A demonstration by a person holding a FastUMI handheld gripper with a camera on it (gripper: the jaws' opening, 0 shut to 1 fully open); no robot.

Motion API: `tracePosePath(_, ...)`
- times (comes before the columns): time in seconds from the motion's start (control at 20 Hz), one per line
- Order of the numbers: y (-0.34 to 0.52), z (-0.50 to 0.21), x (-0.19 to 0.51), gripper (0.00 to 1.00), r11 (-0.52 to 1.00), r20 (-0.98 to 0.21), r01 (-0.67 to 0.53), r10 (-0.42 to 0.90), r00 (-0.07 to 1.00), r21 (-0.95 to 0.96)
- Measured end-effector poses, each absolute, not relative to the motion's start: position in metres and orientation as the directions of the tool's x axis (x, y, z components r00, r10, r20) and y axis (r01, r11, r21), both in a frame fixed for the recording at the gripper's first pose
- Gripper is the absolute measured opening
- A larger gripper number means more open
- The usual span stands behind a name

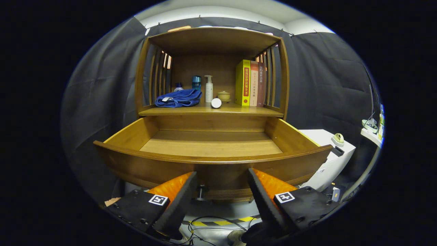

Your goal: Pull open the drawer, take out the items inside it, and place them on the countertop above the cabinet.

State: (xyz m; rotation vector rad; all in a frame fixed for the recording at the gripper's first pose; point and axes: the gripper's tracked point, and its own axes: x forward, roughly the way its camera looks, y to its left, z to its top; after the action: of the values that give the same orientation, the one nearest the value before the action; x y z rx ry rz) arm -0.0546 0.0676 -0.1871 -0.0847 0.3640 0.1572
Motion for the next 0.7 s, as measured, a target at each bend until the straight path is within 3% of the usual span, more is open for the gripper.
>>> tracePosePath(0.7, 0.090, -0.174, 0.050, 0.97, 0.981, -0.324, -0.186, 0.161, 0.932, -0.047)
